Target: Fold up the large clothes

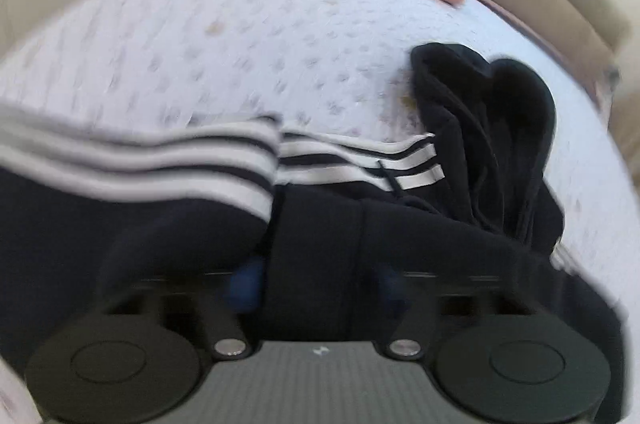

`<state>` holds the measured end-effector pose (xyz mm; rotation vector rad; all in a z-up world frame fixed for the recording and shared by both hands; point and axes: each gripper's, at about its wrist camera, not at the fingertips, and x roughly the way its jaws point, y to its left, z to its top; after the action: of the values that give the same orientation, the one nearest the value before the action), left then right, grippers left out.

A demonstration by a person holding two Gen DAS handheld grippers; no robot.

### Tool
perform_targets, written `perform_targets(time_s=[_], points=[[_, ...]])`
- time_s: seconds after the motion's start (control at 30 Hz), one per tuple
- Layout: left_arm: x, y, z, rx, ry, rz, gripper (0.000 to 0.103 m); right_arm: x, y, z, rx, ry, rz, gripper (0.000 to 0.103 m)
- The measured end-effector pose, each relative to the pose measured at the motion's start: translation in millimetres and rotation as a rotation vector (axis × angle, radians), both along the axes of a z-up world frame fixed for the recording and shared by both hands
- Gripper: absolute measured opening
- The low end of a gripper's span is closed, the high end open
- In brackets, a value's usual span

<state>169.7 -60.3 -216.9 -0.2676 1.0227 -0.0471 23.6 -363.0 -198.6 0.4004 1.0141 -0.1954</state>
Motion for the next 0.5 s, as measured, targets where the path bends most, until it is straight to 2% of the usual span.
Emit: perform_targets(time_s=[0.07, 0.2, 0.27, 0.33, 0.43, 0.5], points=[[-3.0, 1.6, 4.8, -0.014, -0.017, 0.0, 0.013, -2.8, -2.3, 2.7, -0.023, -0.007, -0.021, 0.036], [-23.5, 16.5, 28.2, 0.016, -0.091, 0.033, 0.011, -6.4, -11.0, 13.3, -0.101, -0.039, -0.065, 0.035], [-34.9, 25.0, 38.6, 0.071, -0.124, 0.06, 0.011, -7.6, -18.1, 19.2, -0.125, -0.058, -0.084, 0.035], [-41.9, 31.4, 38.3, 0.106, -0.123, 0.082, 0.011, -6.1, -25.1, 21.0, -0.141, -0.074, -0.102, 0.036], [-33.7, 23.7, 11.0, 0.143, -0.019, -0.025, 0.018, 2.8, -33.3, 10.2, -0.148, -0.062, -0.114, 0.036], [-32.7, 10.3, 7.4, 0.23, -0.061, -0.076, 0.021, 13.1, -34.7, -3.9, -0.162, -0.06, -0.098, 0.036]])
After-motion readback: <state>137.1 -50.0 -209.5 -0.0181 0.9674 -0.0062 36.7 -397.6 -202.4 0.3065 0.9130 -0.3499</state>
